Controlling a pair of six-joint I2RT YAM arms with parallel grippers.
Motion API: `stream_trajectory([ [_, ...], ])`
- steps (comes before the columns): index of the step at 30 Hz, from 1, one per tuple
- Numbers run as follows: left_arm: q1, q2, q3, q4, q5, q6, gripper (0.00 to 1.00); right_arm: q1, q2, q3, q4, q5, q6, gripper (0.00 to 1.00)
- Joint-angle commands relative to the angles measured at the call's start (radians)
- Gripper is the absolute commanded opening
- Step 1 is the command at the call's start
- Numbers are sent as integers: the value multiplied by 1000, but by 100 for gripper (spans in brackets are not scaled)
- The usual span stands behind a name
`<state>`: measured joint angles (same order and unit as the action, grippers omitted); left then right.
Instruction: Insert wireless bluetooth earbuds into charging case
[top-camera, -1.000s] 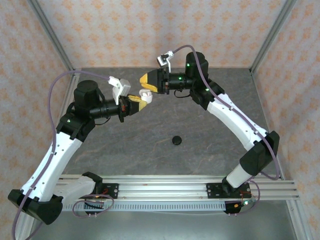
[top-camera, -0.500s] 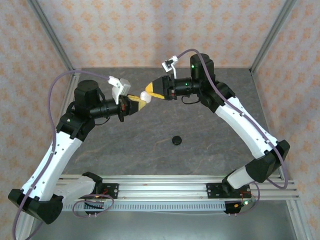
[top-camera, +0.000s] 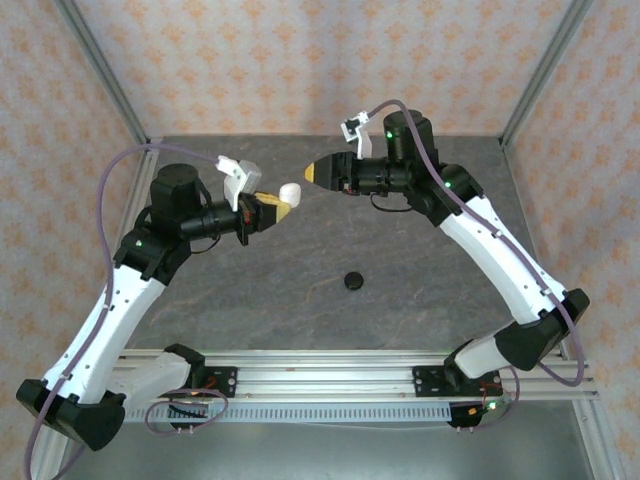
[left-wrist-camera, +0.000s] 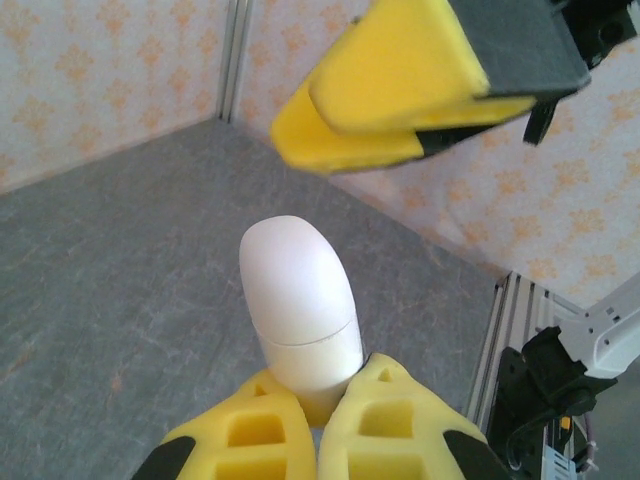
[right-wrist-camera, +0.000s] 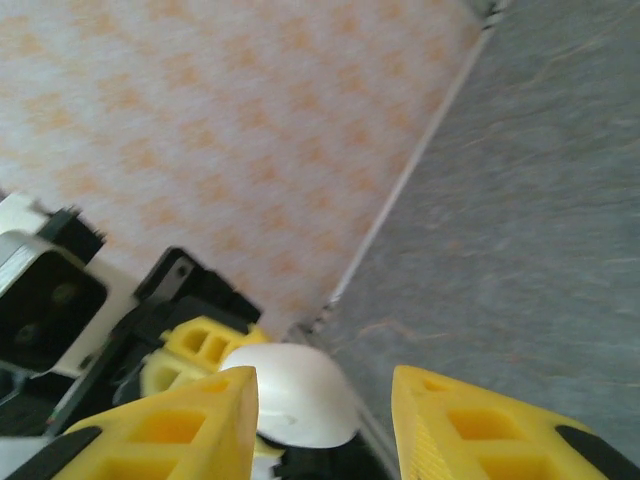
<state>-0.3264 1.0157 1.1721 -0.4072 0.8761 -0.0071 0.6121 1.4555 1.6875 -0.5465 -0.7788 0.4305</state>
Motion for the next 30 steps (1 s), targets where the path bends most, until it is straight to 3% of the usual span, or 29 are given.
stream_trajectory([
  [1,4,-29,-39,26,-33,17,0,-1,-17,14,-42,179,-84,40],
  [9,5,23,-97,-10,-125,22,0,-24,11,-60,-93,401,-51,44],
  [13,5,100,-119,-16,-182,8,0,-70,-1,-149,-91,433,9,44],
  [16,5,185,-121,-21,-225,-4,0,-104,-25,-238,-93,474,28,44],
  [22,-3,388,-82,-25,-201,-14,0,-196,-50,-416,-93,534,58,46],
  [30,-54,674,61,-2,-190,-29,0,-241,3,-422,-170,531,21,48],
])
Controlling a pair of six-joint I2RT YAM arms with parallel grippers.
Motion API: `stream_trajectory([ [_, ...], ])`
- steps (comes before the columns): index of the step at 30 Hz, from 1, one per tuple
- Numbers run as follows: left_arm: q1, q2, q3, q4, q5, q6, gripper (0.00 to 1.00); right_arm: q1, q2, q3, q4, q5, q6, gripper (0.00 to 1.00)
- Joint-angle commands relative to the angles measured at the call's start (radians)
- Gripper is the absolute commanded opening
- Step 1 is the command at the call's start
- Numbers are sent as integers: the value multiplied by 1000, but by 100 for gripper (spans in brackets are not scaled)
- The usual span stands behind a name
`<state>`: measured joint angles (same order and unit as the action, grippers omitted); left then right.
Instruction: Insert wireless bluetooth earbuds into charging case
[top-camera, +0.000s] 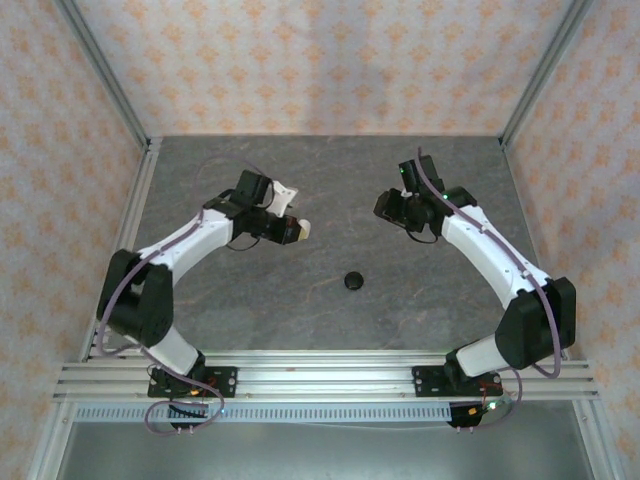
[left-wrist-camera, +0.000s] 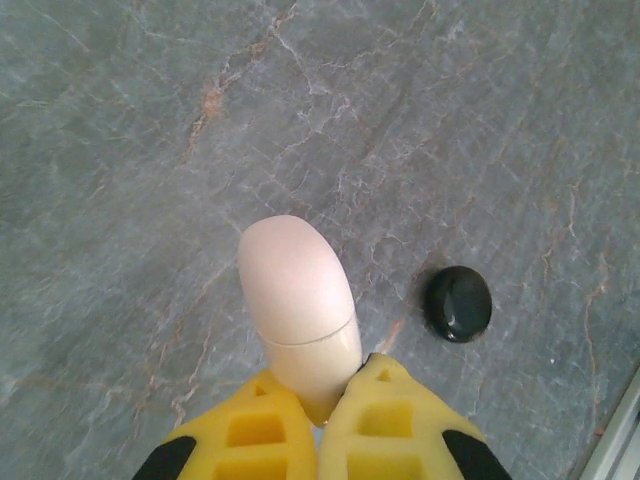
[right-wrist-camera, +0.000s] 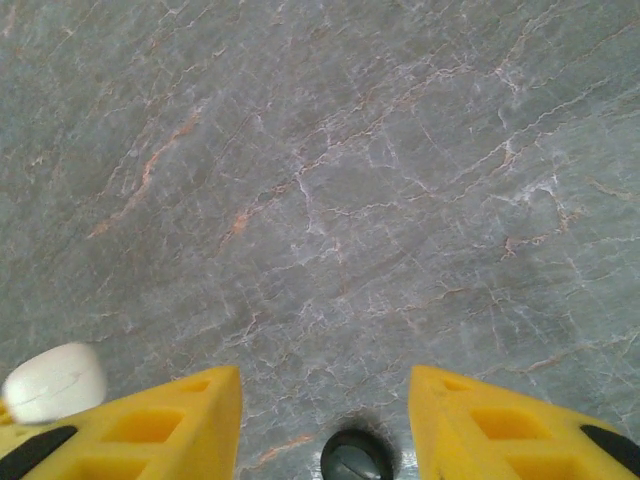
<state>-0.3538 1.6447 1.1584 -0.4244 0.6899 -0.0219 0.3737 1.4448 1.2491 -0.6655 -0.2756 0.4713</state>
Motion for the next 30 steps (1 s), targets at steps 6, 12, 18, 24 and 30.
stream_trajectory([
  [6,-108,257,251,39,0,-75,0,-7,-14,-32,-113,116,-66,48],
  [12,-175,462,424,62,-3,-156,0,-16,-94,-128,-127,181,-61,51],
  [18,-198,628,603,-57,-10,-195,0,-26,-156,-197,-150,240,-60,55],
  [24,-200,642,657,-164,-62,-163,31,-31,-210,-226,-168,357,-60,70],
  [30,-200,551,665,-234,-119,-104,48,-32,-252,-240,-147,563,-97,90],
])
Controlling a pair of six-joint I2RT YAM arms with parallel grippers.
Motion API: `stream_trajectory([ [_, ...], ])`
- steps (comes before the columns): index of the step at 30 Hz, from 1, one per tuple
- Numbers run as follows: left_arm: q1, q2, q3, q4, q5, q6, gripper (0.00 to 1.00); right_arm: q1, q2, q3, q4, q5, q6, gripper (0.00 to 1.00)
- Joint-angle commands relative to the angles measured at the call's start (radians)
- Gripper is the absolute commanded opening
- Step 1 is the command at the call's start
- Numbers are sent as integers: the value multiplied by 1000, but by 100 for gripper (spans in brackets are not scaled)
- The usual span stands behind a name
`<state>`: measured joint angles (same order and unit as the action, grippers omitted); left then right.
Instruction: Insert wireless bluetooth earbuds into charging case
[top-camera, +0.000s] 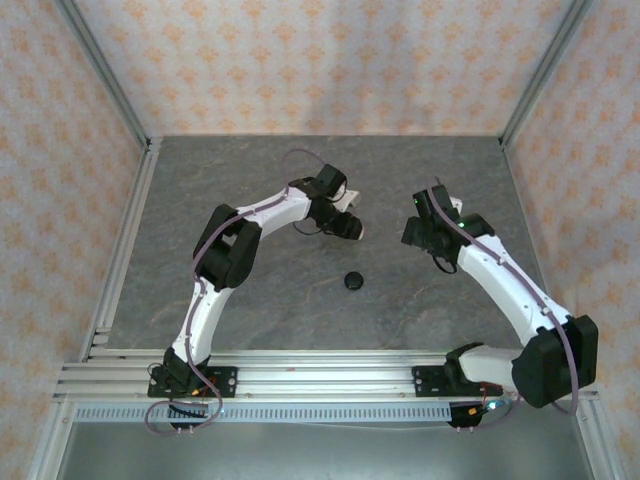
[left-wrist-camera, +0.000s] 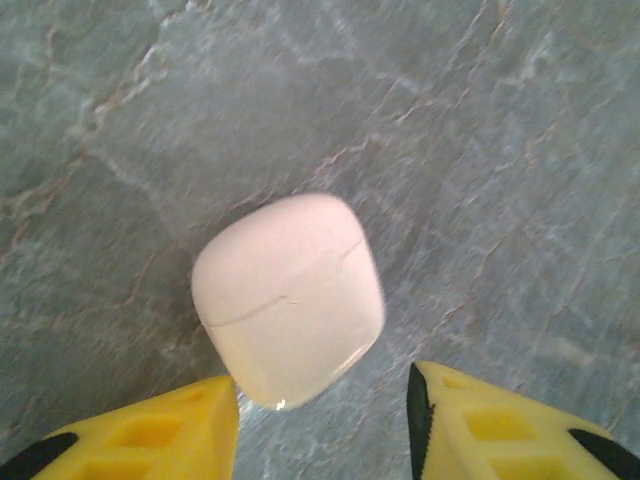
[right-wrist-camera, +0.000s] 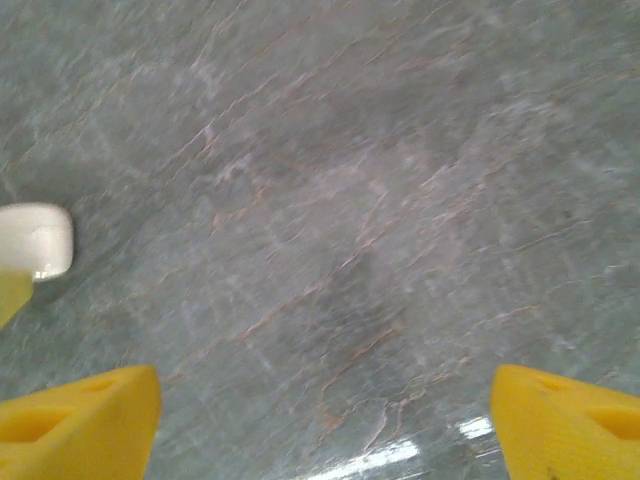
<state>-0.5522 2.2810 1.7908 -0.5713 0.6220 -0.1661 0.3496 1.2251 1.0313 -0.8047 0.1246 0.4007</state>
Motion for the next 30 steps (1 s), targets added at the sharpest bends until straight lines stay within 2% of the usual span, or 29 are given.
stream_trajectory([
  [1,-1,-107,35,-105,-66,55,49,-9,-36,-31,6,193,-36,92],
  [4,4,-192,9,-137,-117,95,54,-18,-50,-67,69,272,-58,99],
  [9,51,-364,-109,-138,-206,127,58,-29,-79,-158,232,353,-98,99],
  [12,105,-529,-237,-96,-258,130,61,-29,-79,-204,329,379,-141,99],
  [18,184,-825,-477,-65,-452,214,78,-30,-112,-305,505,452,-195,99],
  [22,208,-1030,-660,-6,-584,270,100,-30,-157,-437,721,463,-271,99],
  [30,289,-1333,-994,173,-746,275,100,-31,-136,-553,934,479,-339,99],
])
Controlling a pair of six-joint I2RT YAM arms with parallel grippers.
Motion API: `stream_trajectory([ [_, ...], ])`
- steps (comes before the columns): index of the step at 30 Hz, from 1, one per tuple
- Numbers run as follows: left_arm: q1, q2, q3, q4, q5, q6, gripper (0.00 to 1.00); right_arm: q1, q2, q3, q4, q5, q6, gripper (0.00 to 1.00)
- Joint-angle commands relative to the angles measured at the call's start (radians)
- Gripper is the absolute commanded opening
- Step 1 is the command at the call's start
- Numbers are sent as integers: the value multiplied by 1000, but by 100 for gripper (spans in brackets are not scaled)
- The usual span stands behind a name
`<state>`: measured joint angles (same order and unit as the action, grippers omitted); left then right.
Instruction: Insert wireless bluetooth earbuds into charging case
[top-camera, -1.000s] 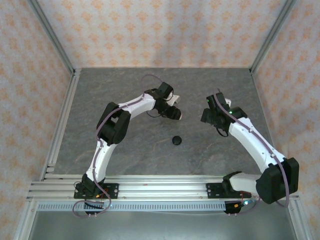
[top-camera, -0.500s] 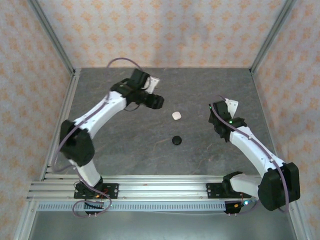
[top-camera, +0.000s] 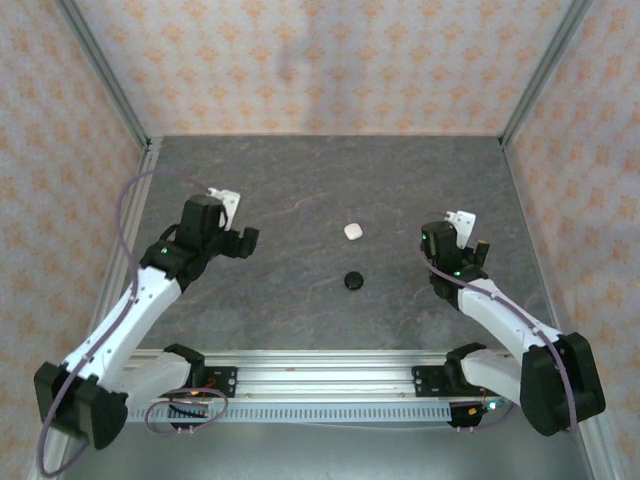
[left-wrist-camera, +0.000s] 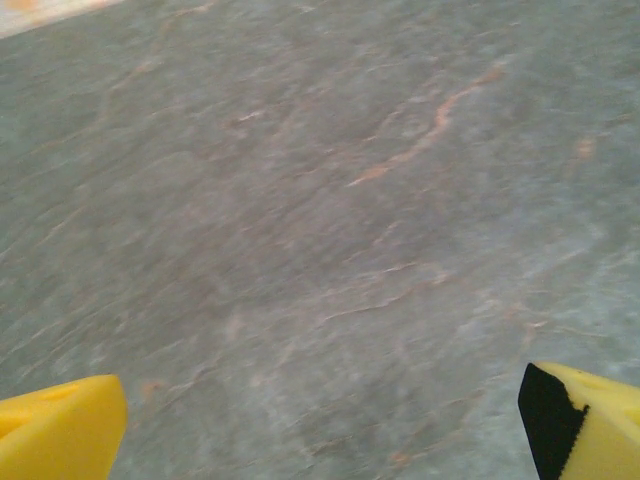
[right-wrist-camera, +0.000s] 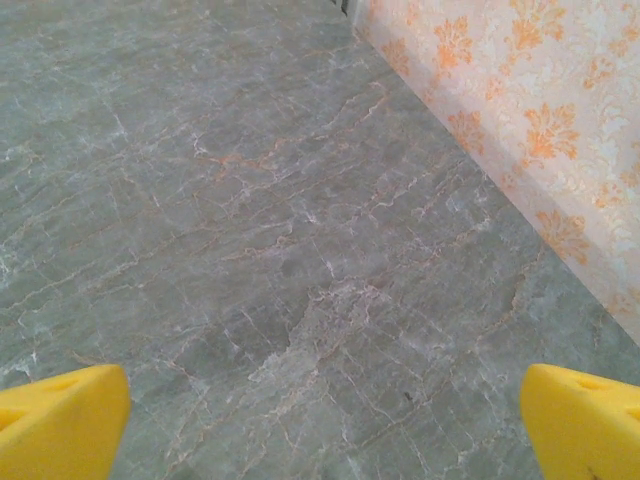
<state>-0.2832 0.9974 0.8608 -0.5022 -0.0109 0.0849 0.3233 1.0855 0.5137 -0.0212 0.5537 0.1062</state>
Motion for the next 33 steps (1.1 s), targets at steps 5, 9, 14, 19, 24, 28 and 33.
stream_trajectory([
  [5,91,-170,-253,261,-194,-22,100,-5,-3,-148,345,48,-63,99],
  [9,182,-236,-391,402,-123,-63,100,-5,-3,-222,481,52,-95,99],
  [14,244,-273,-535,587,-91,-76,100,-16,22,-266,646,32,-174,99],
  [19,287,-240,-607,706,-80,-118,100,-97,62,-272,726,-54,-153,99],
  [24,300,-178,-634,806,-81,-99,100,-160,133,-268,816,-98,-133,99],
  [28,308,-85,-623,871,-74,-95,100,-188,200,-243,863,-150,-143,99],
  [33,311,30,-593,960,-61,-99,100,-234,318,-229,967,-211,-113,99],
])
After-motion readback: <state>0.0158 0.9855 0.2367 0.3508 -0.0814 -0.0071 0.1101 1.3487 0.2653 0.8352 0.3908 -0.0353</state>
